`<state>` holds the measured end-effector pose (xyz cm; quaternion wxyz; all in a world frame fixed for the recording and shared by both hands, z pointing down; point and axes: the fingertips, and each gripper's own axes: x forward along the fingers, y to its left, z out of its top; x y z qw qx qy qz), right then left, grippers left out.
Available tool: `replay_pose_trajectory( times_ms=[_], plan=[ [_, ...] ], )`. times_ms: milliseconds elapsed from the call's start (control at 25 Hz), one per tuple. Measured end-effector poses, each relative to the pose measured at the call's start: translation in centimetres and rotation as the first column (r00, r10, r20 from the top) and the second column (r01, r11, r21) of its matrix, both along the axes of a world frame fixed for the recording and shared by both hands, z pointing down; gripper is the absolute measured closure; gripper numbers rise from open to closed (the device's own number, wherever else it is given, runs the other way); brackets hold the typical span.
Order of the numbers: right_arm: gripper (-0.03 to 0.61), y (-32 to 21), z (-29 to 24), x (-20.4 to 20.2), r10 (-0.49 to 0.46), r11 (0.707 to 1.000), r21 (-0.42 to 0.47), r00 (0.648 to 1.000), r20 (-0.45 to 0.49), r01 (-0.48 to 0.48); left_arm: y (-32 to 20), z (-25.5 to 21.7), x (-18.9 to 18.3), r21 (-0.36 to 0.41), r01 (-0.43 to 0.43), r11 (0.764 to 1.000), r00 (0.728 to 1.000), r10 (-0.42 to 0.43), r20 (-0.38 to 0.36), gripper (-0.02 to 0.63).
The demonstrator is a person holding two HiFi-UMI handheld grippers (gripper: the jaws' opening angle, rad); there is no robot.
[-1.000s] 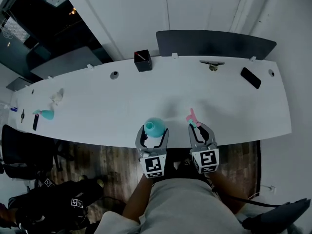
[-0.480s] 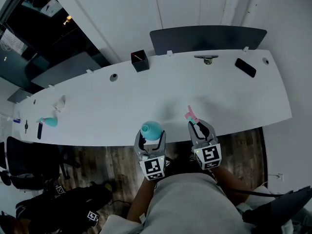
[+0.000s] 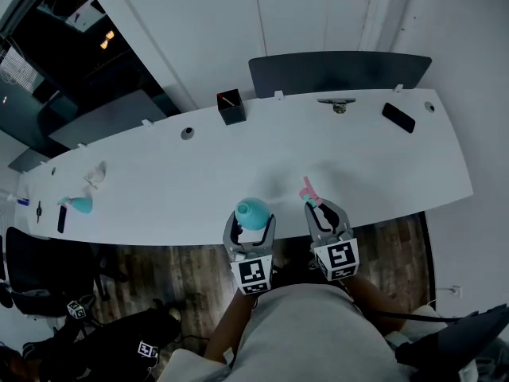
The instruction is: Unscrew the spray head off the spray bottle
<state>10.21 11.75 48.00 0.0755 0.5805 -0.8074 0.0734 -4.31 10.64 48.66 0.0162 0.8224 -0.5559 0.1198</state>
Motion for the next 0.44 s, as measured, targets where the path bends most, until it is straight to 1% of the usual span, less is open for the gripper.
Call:
replay_pose_trajectory(
  times_ms=[440],
  plan=[
    [0.494, -0.13, -0.38, -0.55, -0.004, 1.0, 0.01, 1.0, -0.024, 0.004, -0.35, -0.17, -0.33, 0.012, -0.004, 1.0, 1.0, 0.004, -0.016, 0.23]
  ],
)
